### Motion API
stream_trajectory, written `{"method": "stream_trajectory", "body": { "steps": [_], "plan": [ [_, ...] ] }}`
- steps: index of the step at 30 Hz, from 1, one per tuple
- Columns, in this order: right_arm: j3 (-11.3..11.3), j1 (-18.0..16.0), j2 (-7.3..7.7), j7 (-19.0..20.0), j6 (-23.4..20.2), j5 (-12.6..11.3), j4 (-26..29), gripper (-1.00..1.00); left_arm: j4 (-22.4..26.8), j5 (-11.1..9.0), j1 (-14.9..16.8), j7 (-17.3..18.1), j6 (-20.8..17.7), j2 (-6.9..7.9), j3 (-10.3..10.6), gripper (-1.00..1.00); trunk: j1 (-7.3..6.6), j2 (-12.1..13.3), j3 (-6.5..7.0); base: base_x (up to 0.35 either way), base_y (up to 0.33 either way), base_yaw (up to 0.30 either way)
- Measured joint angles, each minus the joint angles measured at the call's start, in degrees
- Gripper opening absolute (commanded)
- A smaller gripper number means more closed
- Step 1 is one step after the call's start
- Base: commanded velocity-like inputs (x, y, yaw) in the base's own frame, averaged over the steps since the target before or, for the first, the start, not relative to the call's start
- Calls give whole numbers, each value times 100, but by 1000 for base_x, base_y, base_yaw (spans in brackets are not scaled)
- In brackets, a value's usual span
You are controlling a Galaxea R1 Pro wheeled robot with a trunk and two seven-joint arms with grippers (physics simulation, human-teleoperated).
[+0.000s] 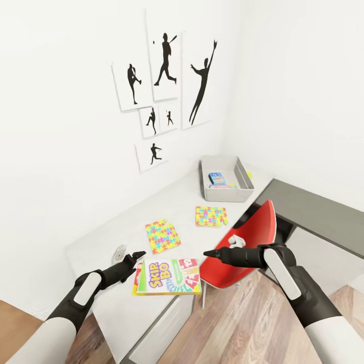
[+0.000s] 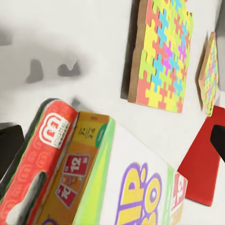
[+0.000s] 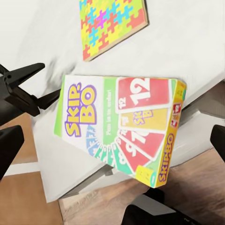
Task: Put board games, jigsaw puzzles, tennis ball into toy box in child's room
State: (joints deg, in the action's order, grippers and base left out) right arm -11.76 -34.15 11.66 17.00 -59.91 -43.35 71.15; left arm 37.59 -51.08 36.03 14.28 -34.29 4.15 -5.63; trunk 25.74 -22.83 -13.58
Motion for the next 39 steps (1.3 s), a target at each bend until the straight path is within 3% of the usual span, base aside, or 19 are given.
{"method": "stream_trajectory", "body": {
  "steps": [12,16,23,29,33,39],
  "plan": [
    [12,100,9,9,0,-67,-58,100,4,-9,-1,-2,-1,2,-3,100,0,1,0,0,0,-105],
    [37,144,34,17,-1,-281,-137,100,4,-14,-1,-2,0,2,-2,100,0,0,0,0,0,-22],
    [64,158,79,30,-2,-953,-495,100,1,-17,-1,1,-4,2,1,100,0,1,0,0,0,-9],
    [60,118,74,80,-3,-1209,-951,100,3,-38,-6,9,-8,7,2,100,0,1,0,0,0,-3],
    [56,84,74,299,-5,-1302,-1239,100,-1,-59,-10,19,-11,13,-4,100,1,1,0,0,0,-1],
    [58,33,170,1243,-9,-1332,-1634,100,-13,-133,-41,93,-30,64,-48,100,0,1,0,0,0,0]
  ]
}}
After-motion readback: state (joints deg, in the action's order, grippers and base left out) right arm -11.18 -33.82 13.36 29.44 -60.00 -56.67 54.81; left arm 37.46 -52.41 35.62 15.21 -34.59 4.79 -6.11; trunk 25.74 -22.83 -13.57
